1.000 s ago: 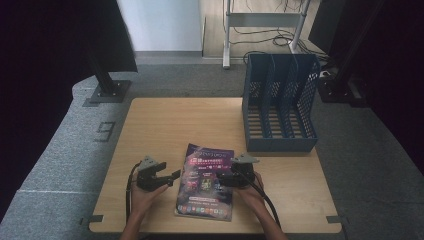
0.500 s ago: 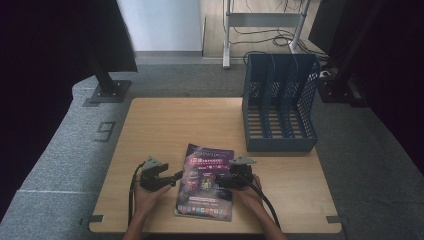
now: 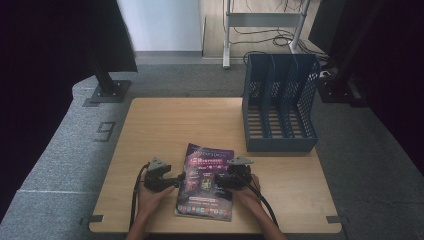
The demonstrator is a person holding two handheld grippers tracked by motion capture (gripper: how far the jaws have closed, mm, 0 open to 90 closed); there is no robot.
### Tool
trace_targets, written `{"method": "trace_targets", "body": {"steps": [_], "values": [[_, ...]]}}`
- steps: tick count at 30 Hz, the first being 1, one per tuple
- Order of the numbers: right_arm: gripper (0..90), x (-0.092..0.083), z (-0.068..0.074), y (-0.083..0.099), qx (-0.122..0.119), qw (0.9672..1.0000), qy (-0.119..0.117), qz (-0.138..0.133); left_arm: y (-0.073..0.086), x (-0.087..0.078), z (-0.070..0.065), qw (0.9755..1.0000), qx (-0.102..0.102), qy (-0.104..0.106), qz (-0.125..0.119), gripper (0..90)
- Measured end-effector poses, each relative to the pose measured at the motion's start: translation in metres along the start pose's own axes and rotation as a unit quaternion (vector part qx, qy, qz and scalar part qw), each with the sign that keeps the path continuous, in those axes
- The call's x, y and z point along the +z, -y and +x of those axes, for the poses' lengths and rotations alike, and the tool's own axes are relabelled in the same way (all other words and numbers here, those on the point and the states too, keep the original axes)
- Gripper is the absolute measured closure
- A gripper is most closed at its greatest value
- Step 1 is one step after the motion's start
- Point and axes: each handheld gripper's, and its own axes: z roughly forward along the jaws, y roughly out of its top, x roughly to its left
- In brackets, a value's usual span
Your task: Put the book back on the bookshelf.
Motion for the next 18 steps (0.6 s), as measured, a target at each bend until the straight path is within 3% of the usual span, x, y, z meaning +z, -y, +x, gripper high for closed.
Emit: {"method": "trace_targets", "body": {"steps": [6, 12, 18], "values": [[13.5, 0.000, 0.001, 0.001, -0.002, 1.0000, 0.002, -0.003, -0.008, 0.011, -0.003, 0.9998, 0.006, -0.012, 0.014, 23.7], [13.5, 0.000, 0.001, 0.001, -0.003, 1.0000, 0.003, -0.005, -0.016, 0.027, -0.006, 0.9995, 0.017, -0.010, 0.025, 23.2], [13.6, 0.000, 0.001, 0.001, -0.003, 1.0000, 0.003, -0.005, -0.015, 0.038, -0.007, 0.9993, 0.014, -0.007, 0.035, 22.8]]}}
